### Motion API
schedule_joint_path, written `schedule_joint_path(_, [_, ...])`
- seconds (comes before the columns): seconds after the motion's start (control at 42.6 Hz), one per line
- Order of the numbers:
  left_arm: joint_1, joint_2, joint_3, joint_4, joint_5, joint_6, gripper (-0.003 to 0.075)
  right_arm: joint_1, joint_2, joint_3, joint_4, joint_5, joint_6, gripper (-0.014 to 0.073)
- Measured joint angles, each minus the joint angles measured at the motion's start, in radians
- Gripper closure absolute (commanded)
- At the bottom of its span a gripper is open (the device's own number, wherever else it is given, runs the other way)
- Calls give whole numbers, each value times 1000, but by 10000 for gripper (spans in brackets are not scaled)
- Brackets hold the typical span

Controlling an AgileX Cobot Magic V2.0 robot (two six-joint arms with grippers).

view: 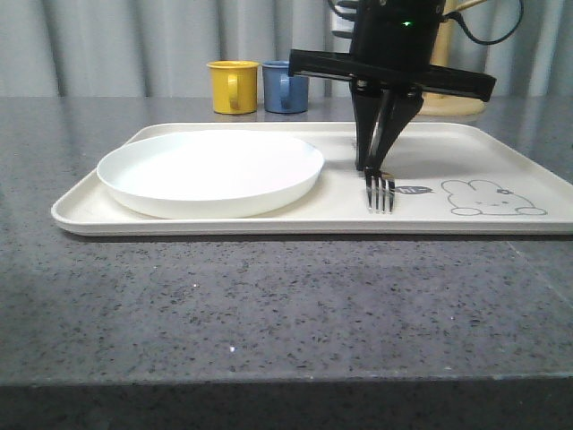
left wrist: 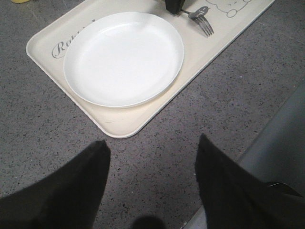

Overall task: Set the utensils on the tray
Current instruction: 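Lower the fork onto the tray beside the plate and release, then move the right gripper back and grasp the chopsticks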

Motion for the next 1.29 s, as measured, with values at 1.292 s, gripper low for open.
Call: schedule_joint_path(1.292, [0, 0, 0, 0, 0, 0, 323, -528, -482, 457, -88, 6, -517, 190])
